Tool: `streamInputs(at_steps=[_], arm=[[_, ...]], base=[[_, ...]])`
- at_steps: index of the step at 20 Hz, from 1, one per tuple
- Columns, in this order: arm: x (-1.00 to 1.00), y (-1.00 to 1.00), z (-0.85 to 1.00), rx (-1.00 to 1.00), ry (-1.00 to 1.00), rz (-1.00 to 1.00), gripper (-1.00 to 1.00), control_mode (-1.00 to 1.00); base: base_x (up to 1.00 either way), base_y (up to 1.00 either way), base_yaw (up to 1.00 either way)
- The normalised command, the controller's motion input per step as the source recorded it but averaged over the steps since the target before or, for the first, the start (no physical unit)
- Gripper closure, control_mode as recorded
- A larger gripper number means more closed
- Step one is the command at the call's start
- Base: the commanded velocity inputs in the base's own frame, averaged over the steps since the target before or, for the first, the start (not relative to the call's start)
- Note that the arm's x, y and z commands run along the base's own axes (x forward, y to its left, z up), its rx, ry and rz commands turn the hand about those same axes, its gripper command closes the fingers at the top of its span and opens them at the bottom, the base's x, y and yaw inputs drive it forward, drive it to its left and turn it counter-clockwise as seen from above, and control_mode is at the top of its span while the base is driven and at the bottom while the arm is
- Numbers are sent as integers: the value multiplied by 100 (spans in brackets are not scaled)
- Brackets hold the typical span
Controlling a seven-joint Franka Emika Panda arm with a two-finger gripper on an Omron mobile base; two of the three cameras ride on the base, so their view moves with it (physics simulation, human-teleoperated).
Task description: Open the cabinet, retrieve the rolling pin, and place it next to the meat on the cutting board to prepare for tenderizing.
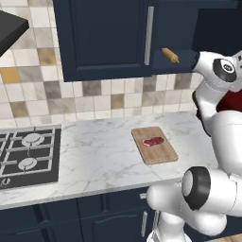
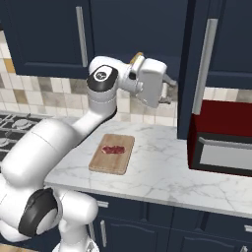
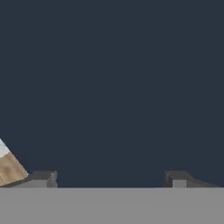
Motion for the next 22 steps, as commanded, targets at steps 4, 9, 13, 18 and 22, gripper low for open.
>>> streamInputs(at_steps=[4, 9, 13, 18, 22], arm=[[-42, 74, 1, 13, -18, 14, -100, -100], [-12, 92, 7, 13, -13, 10, -100, -100], [0, 100, 3, 13, -12, 11, -100, -100], [0, 94, 1, 13, -16, 16, -100, -100], [-1, 77, 0, 13, -26, 24, -100, -100]], base=[[0, 0, 0], [0, 0, 0], [0, 0, 0], [0, 0, 0], [0, 0, 0]])
